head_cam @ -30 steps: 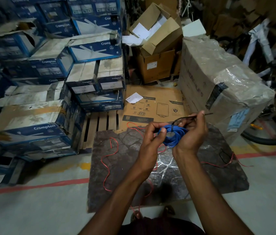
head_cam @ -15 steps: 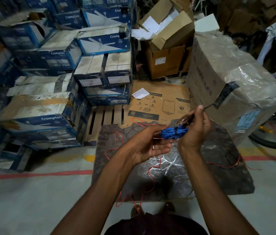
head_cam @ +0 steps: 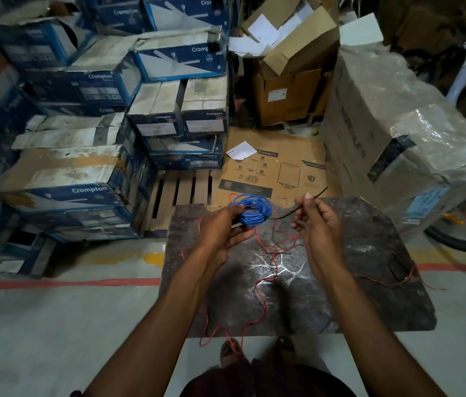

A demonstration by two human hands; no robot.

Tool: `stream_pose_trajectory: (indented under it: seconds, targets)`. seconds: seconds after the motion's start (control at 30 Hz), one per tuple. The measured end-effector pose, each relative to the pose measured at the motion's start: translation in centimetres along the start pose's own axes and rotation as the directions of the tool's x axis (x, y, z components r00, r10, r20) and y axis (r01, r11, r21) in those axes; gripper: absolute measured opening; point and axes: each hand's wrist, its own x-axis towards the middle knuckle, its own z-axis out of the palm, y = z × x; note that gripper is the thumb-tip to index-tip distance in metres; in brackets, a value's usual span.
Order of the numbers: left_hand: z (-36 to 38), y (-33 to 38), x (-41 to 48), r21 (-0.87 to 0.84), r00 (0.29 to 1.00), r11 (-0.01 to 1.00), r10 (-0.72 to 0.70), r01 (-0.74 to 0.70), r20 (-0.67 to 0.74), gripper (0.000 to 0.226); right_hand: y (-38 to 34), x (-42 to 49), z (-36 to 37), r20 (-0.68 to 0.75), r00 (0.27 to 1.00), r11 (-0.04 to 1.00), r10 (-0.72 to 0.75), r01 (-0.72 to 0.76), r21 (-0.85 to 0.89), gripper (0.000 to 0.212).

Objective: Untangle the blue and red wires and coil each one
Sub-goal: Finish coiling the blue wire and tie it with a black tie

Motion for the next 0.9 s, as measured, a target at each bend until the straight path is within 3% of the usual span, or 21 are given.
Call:
stream_pose_trajectory:
  seconds: [0.13, 0.23, 0.37, 0.5, 0.57, 0.63, 0.7, 0.8, 0.9]
  targets:
    - [-2.5, 0.0, 2.3, -0.003, 0.995, 0.999, 0.036, -0.036, -0.09, 0.008, 1.7, 0.2, 0.9, 0.175, 0.977, 0.981, 0.122, -0.091, -0.172, 0.006]
    - [-4.6, 0.0, 4.2, -0.009, 0.992, 1.0, 0.021, -0.022, -0.125, 0.009, 3.6, 0.7, 1.6, 0.306, 0.934, 0.931, 0.185, -0.066, -0.36, 0.023]
    - [-7.4, -0.1, 7.2, 0.006, 0.986, 1.0, -0.008, 0.009, -0.164, 0.011, 7.0, 2.2, 2.3, 0.32, 0.878, 0.843, 0.357, -0.156, -0.514, 0.03]
    - [-10.3, -0.1, 10.3, 0.012, 0.977, 0.998, -0.056, 0.059, -0.204, 0.012, 10.1, 3.6, 2.6, 0.343, 0.778, 0.83, 0.527, -0.385, -0.403, 0.036]
    - [-11.7, -0.1, 11.7, 0.03, 0.972, 0.997, -0.065, 0.074, -0.225, 0.01, 11.5, 4.5, 2.8, 0.273, 0.778, 0.813, 0.566, -0.474, -0.338, 0.04]
    - [-13.1, -0.1, 13.2, 0.066, 0.968, 0.994, -0.072, 0.091, -0.239, 0.011, 13.8, 5.6, 2.8, 0.142, 0.867, 0.82, 0.478, -0.383, -0.424, 0.027]
    - [-14.2, 0.1, 14.3, 0.074, 0.966, 0.993, -0.073, 0.095, -0.25, 0.012, 16.6, 6.7, 2.7, 0.06, 0.96, 0.762, 0.272, -0.176, -0.623, 0.009]
    - [-15.6, 0.5, 15.6, 0.074, 0.965, 0.992, -0.084, 0.105, -0.248, 0.014, 20.2, 7.7, 3.9, 0.098, 0.963, 0.63, 0.249, -0.084, -0.772, 0.019]
    - [-17.1, 0.7, 16.5, 0.109, 0.962, 0.988, -0.081, 0.113, -0.262, 0.015, 23.0, 8.4, 6.6, 0.16, 0.942, 0.577, 0.295, -0.042, -0.815, 0.028]
